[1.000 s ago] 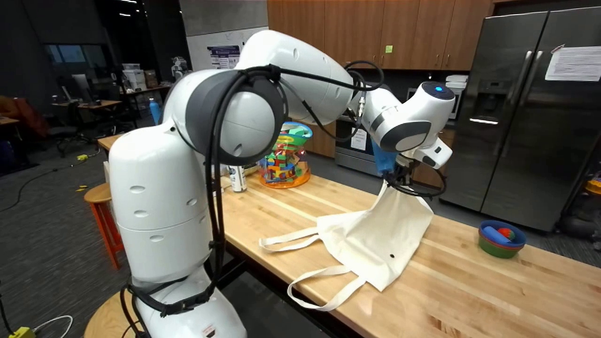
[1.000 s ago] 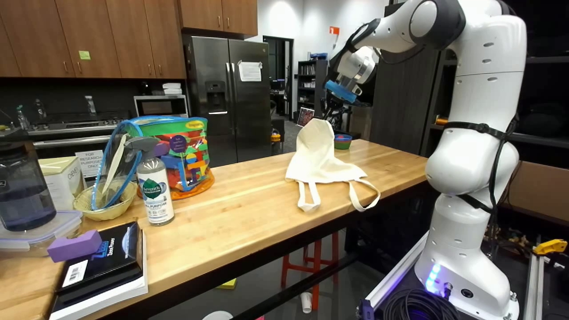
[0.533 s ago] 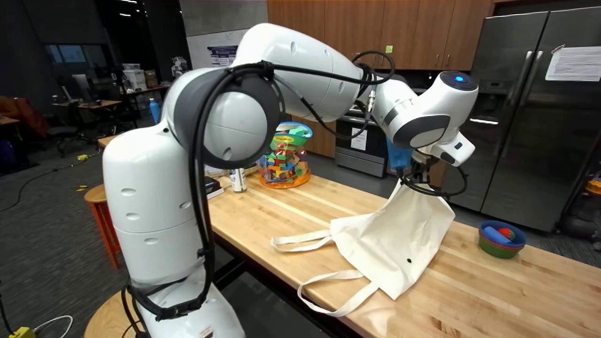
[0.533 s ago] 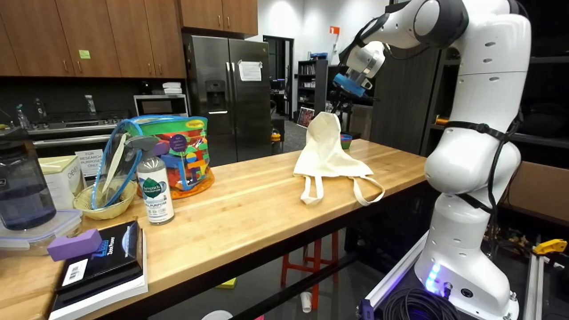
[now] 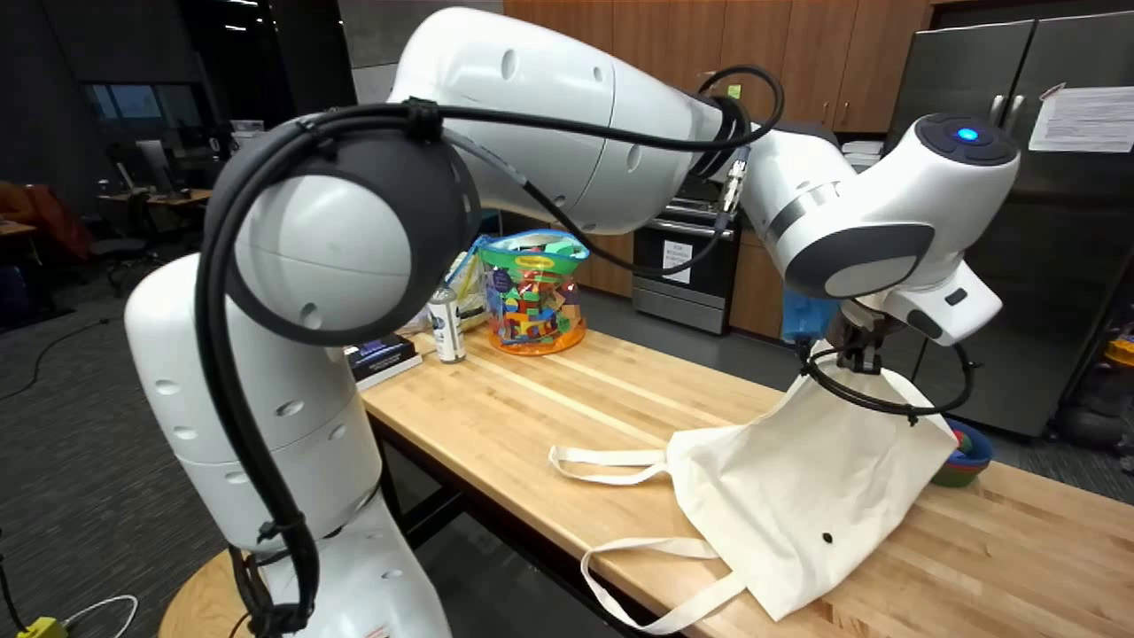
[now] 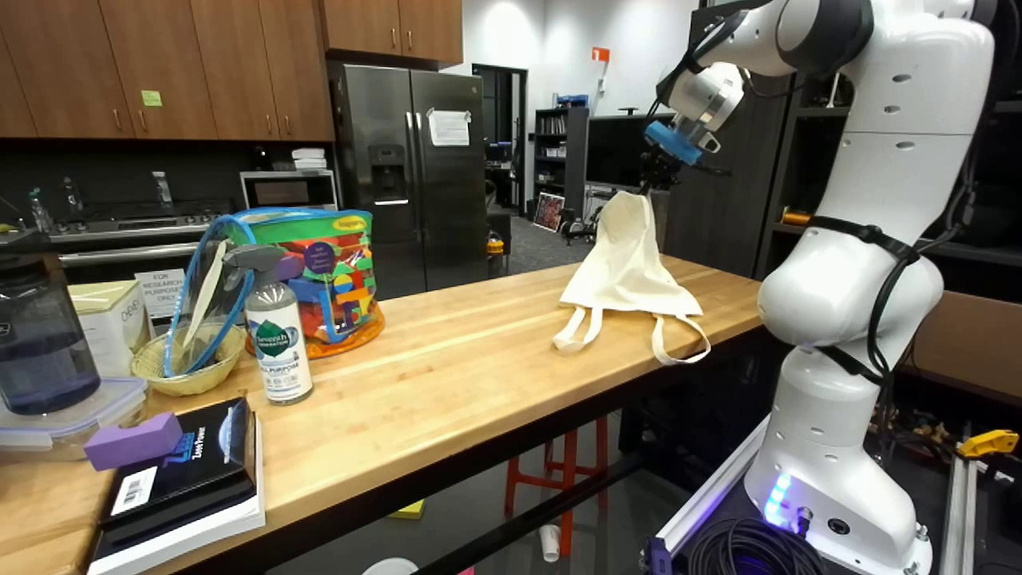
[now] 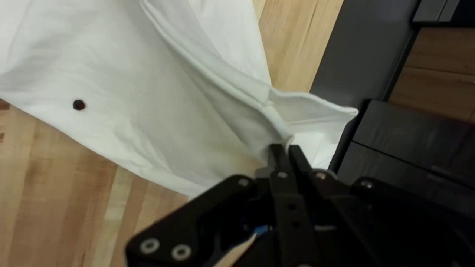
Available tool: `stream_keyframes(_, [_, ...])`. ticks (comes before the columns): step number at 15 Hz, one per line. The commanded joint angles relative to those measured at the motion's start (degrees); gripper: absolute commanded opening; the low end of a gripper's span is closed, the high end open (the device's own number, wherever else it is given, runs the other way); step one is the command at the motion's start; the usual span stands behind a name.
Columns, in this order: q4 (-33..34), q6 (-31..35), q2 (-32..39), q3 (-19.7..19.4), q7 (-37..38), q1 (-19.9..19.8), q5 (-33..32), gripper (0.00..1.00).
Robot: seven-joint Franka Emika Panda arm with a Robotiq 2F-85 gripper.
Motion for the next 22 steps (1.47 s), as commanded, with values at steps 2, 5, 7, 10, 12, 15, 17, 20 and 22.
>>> stream_keyframes(2, [-1.8, 0.0, -4.3, -1.8, 2.6, -2.1, -2.1, 0.01])
stream_keyframes(5, [0.2, -0.4, -4.4, -1.1, 4.1, -1.7, -3.6, 0.01])
stream_keyframes(7, [1.9, -0.5, -3.7, 0.2, 5.2, -0.7, -4.8, 0.01])
stream_keyframes(10, [5.8, -1.4, -1.8, 3.9, 7.3, 2.5, -7.1, 0.01])
stream_keyframes(12, [8.5, -1.9, -0.7, 6.8, 8.6, 5.1, -8.8, 0.01])
stream_keyframes(15, [12.6, -3.1, 1.2, 10.9, 9.6, 9.2, -10.8, 0.01])
stream_keyframes(17, [14.8, -3.7, 2.6, 13.1, 9.5, 11.5, -11.7, 0.01])
stream_keyframes(20, [14.0, -4.1, 2.6, 16.3, 7.3, 15.0, -11.5, 0.01])
stream_keyframes(22, [11.2, -4.5, 2.1, 18.2, 4.8, 17.1, -10.9, 0.01])
